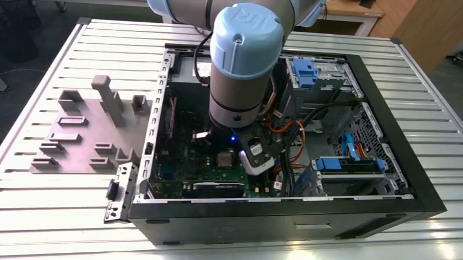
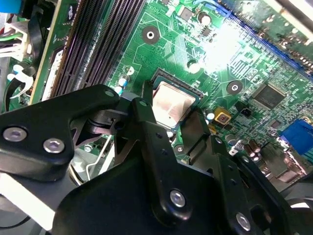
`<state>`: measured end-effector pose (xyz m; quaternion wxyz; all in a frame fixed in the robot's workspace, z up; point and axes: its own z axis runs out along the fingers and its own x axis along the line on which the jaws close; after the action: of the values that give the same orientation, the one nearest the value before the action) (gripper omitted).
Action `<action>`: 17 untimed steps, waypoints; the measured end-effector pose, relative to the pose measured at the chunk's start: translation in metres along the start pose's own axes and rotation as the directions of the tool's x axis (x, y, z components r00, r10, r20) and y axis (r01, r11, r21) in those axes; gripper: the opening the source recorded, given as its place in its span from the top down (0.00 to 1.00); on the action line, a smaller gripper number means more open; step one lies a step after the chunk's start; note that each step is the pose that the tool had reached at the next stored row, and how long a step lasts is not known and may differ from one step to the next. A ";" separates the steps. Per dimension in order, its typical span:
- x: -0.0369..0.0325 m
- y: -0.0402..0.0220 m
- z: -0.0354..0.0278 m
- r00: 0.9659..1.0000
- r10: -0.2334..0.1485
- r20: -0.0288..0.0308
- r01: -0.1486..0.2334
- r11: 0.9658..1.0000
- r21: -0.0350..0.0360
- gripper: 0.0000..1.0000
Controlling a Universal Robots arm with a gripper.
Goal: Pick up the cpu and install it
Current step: 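Place the cpu into insertion slot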
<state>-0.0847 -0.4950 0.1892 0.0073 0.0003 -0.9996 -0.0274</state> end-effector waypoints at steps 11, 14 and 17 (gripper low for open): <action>0.0009 0.0000 0.0015 1.000 0.006 0.000 -0.006 1.000 -0.003 0.53; 0.0008 0.0002 0.0002 1.000 0.009 0.001 -0.009 1.000 -0.004 0.53; 0.0009 0.0002 -0.0020 1.000 0.011 0.000 -0.011 1.000 -0.003 0.53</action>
<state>-0.0856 -0.4948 0.1912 0.0075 -0.0053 -0.9995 -0.0289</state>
